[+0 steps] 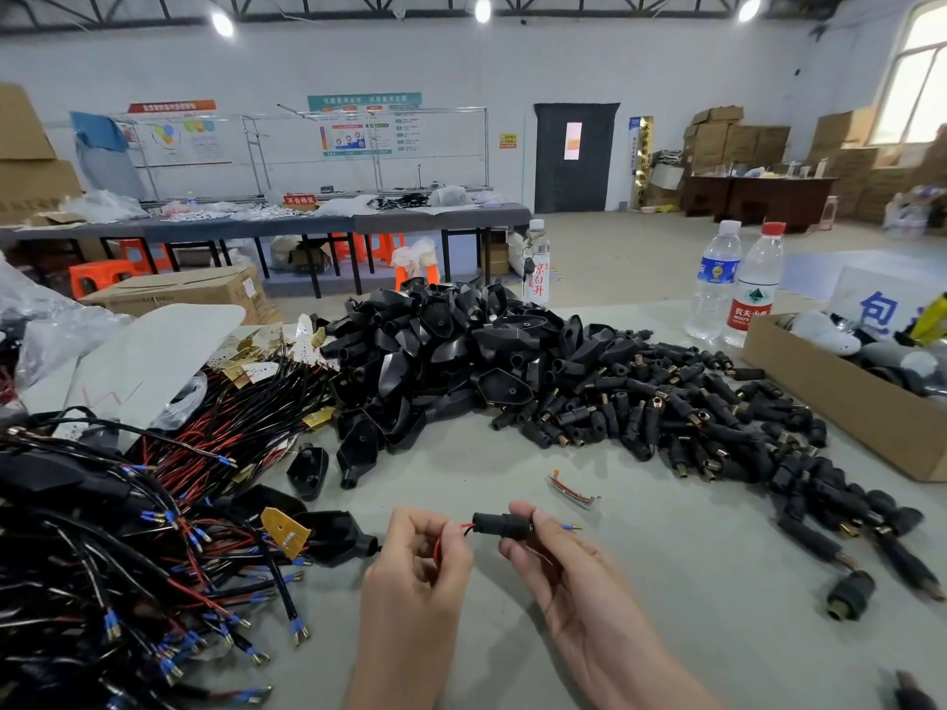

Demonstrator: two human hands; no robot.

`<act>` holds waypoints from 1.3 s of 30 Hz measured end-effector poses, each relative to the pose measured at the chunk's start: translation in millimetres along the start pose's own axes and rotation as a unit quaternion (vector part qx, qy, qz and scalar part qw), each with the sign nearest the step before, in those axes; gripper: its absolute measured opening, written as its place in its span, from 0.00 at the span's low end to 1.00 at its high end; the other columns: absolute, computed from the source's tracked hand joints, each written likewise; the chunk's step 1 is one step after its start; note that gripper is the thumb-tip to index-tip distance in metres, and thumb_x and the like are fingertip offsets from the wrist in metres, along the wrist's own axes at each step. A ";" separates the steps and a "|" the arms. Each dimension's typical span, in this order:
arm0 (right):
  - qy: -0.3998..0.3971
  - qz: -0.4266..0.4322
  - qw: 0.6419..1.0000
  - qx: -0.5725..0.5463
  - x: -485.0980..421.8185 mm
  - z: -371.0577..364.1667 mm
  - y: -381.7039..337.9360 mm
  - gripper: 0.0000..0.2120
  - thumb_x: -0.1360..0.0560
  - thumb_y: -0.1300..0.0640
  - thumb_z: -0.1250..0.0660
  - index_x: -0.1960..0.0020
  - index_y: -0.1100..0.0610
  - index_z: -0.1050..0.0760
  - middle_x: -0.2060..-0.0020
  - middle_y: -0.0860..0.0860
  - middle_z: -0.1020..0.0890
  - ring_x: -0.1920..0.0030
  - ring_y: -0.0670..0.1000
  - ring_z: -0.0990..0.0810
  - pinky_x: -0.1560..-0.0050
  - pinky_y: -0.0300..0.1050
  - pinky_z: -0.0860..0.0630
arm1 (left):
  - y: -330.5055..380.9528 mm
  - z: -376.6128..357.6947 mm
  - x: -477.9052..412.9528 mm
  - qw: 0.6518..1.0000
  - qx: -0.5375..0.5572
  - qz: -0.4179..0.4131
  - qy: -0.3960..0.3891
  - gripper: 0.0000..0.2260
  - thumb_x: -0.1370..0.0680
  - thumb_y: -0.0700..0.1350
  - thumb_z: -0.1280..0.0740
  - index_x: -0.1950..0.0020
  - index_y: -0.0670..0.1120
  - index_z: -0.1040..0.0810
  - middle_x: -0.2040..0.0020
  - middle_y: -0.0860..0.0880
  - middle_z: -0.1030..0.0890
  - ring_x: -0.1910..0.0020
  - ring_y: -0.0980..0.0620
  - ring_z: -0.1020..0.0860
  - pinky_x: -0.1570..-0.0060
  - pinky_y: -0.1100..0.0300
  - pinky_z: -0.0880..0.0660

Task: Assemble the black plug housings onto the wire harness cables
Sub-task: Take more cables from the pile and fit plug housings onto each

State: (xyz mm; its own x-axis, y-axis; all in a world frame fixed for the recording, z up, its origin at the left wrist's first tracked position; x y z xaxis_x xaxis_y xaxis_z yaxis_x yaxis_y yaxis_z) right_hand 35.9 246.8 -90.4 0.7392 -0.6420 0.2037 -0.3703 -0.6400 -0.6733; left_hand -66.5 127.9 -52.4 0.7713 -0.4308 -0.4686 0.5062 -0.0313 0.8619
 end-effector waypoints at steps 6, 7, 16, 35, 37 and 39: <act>-0.001 0.022 1.000 0.023 -0.1 1.1 -3.4 0.11 0.30 0.57 0.30 0.52 0.62 0.14 0.52 0.62 0.14 0.59 0.54 0.14 0.60 0.36 0.19 | 3.4 -3.3 -0.8 1.000 -0.010 -0.015 -0.019 0.06 0.24 0.46 0.31 0.58 0.56 0.24 0.68 0.57 0.23 0.72 0.58 0.29 0.71 0.67 0.31; -0.002 0.022 0.999 0.023 -0.7 0.9 -3.5 0.12 0.31 0.57 0.30 0.52 0.62 0.14 0.52 0.63 0.15 0.58 0.54 0.14 0.59 0.36 0.19 | 0.9 -4.4 -1.7 1.000 -0.004 -0.007 -0.026 0.06 0.23 0.45 0.30 0.58 0.55 0.23 0.68 0.57 0.23 0.72 0.58 0.29 0.70 0.65 0.30; -0.011 0.016 0.999 0.030 -0.6 -1.3 -2.5 0.12 0.31 0.57 0.30 0.52 0.61 0.14 0.50 0.64 0.15 0.56 0.56 0.13 0.59 0.36 0.19 | -5.3 -7.6 -3.9 0.997 0.055 0.044 -0.030 0.03 0.23 0.57 0.33 0.54 0.60 0.22 0.64 0.54 0.20 0.66 0.51 0.23 0.61 0.46 0.23; -0.010 0.027 1.000 -0.004 -1.8 -1.7 -2.9 0.17 0.31 0.60 0.30 0.45 0.67 0.20 0.50 0.63 0.15 0.57 0.56 0.13 0.59 0.39 0.18 | -13.2 -8.9 -6.5 0.987 0.120 0.095 -0.049 0.02 0.21 0.43 0.33 0.50 0.44 0.23 0.62 0.48 0.17 0.62 0.50 0.19 0.64 0.58 0.21; -0.010 0.023 1.000 -0.008 -1.7 -1.2 -2.9 0.17 0.31 0.60 0.30 0.44 0.67 0.20 0.50 0.63 0.15 0.57 0.56 0.14 0.57 0.39 0.17 | -14.3 -9.8 -7.5 0.987 0.113 0.094 -0.058 0.02 0.21 0.42 0.33 0.52 0.45 0.21 0.64 0.49 0.18 0.63 0.51 0.20 0.64 0.59 0.22; -0.008 0.021 1.000 -0.010 -1.7 -1.0 -2.8 0.18 0.31 0.60 0.30 0.43 0.67 0.21 0.51 0.63 0.15 0.58 0.56 0.14 0.57 0.40 0.17 | -14.0 -10.0 -7.5 0.988 0.103 0.091 -0.067 0.03 0.22 0.44 0.32 0.53 0.47 0.20 0.66 0.50 0.19 0.64 0.53 0.20 0.65 0.61 0.22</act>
State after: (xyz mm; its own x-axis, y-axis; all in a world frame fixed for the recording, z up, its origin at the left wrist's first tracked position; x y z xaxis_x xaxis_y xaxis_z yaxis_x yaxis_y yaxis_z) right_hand 35.1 249.3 -88.1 0.7319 -0.6613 0.1642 -0.4115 -0.6210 -0.6671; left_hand -75.6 140.6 -62.9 0.7772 -0.5614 -0.2842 0.2637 -0.1195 0.9572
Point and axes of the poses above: each hand's wrist, its own x-axis away from the middle knuckle, its own z-axis out of the back of the hand, y = z × x, the point moved 8 cm from there along -x, towards the middle knuckle
